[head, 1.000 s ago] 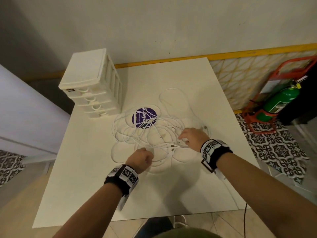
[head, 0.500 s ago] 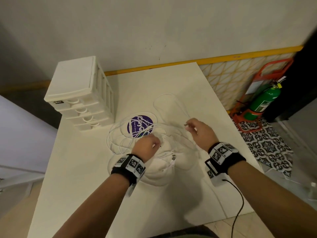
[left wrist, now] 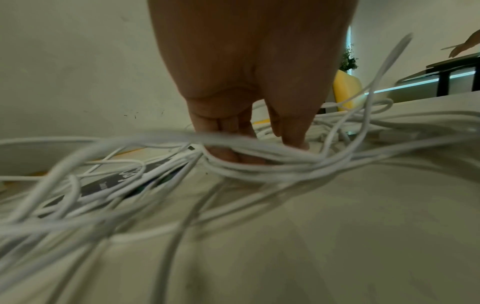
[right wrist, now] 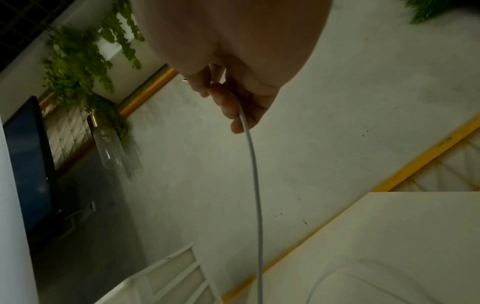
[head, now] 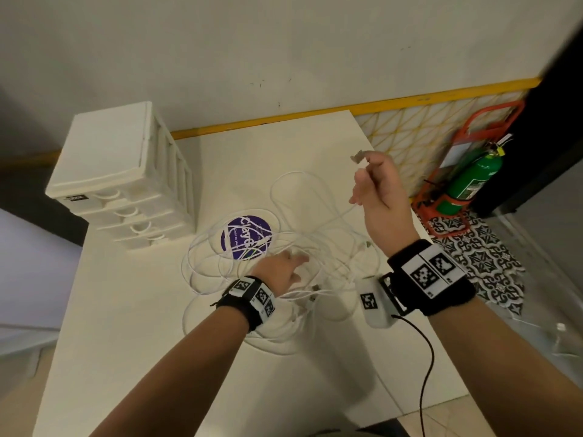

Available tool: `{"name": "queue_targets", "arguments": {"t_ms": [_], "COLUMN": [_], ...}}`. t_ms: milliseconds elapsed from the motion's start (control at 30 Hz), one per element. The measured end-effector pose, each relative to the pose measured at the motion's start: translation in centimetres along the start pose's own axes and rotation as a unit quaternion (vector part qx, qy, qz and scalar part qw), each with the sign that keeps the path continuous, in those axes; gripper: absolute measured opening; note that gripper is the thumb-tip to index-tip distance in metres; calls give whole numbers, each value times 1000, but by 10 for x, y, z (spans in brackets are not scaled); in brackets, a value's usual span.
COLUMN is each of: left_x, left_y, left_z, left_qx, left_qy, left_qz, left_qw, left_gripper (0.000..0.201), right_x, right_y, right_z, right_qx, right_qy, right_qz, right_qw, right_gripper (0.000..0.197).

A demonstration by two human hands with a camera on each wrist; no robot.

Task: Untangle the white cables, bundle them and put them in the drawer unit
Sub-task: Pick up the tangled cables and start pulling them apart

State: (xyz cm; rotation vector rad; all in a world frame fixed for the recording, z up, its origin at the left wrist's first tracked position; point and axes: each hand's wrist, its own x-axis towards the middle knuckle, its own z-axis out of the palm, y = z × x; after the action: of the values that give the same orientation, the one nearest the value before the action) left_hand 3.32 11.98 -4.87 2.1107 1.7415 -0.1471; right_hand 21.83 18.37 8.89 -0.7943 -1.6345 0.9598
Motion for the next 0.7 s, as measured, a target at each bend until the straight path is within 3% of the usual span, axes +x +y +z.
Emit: {"name": "queue_targets", "arguments": {"t_ms": [100, 300, 400, 467, 533, 633, 700], "left_x": [-1, 1, -8, -15, -20, -24, -27], "left_y": [-1, 3, -3, -9, -13, -8, -8], "left_z": [0, -3, -11, -19, -25, -31, -33], "left_qx": [26, 78, -28, -100, -119, -77, -73], "left_qy": [7, 39, 124, 219, 274, 249, 239], "left_qz": [1, 26, 26, 15, 15, 57, 57], "left_qw": [1000, 996, 992, 970, 954, 964, 967], "left_gripper": [40, 22, 20, 11, 10, 13, 15], "right_x": [6, -8, -16, -25, -33, -43, -48], "right_y": [3, 35, 43, 48, 54, 61, 63], "right_z": [-2, -5, -10, -7, 2, 17, 22], "right_qx": [-27, -124, -142, -174, -200, -258, -322], "right_qy": [-5, -86, -138, -192, -244, -315, -372], "right_qz": [-7, 61, 101, 106, 108, 124, 161], "right_qw": [1000, 987, 975, 960, 943, 905, 856], "right_gripper": [22, 20, 23, 18, 11, 20, 28]}}
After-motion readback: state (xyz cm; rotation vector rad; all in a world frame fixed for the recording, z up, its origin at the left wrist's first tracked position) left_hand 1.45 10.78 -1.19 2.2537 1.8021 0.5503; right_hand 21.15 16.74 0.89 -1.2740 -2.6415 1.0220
